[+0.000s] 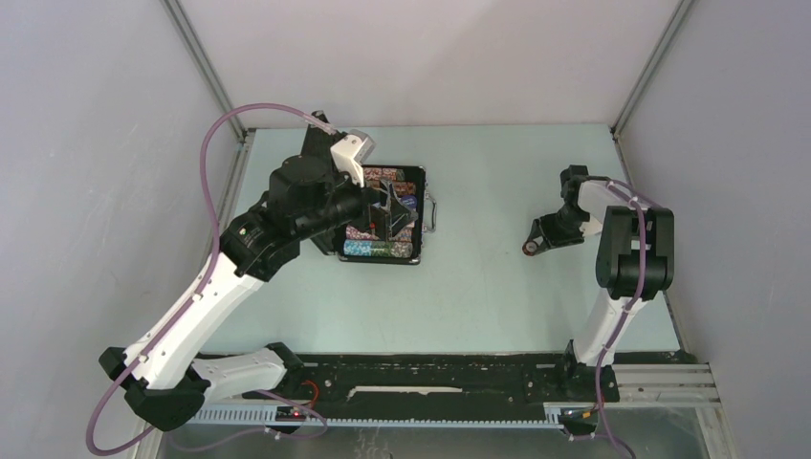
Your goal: Pack up texas hold em set
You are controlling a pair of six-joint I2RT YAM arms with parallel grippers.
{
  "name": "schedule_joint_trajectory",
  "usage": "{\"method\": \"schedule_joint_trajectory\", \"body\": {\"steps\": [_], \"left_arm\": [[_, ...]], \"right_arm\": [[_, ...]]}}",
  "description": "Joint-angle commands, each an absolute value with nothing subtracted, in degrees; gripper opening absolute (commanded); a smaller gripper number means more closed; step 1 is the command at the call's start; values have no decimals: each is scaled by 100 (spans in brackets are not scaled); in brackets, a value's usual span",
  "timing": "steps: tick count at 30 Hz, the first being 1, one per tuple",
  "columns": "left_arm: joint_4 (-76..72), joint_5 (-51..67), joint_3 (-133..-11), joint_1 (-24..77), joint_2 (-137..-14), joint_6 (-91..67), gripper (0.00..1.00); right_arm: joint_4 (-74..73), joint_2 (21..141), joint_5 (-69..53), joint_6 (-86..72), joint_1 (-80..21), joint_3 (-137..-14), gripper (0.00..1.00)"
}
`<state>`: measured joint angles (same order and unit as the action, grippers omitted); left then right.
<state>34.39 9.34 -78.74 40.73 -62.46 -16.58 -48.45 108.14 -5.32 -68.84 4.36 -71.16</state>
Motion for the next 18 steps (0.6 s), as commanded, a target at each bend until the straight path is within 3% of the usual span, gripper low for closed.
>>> {"method": "schedule_joint_trajectory", "body": {"steps": [1,9,18], "left_arm": [[3230,1029,-7828,4050,-6171,-1740,100],[3235,1034,-7828,4053,-6185,-1733,100],[3236,1011,-7822,4050,-6237,-1731,100]], "right_arm": [[-4781,10837,-502,-7012,423,-7133,43],[-4888,10926,-548,-6955,409,-7204,51],[-4961,10715,-606,-6927,325,-7204,70]]}}
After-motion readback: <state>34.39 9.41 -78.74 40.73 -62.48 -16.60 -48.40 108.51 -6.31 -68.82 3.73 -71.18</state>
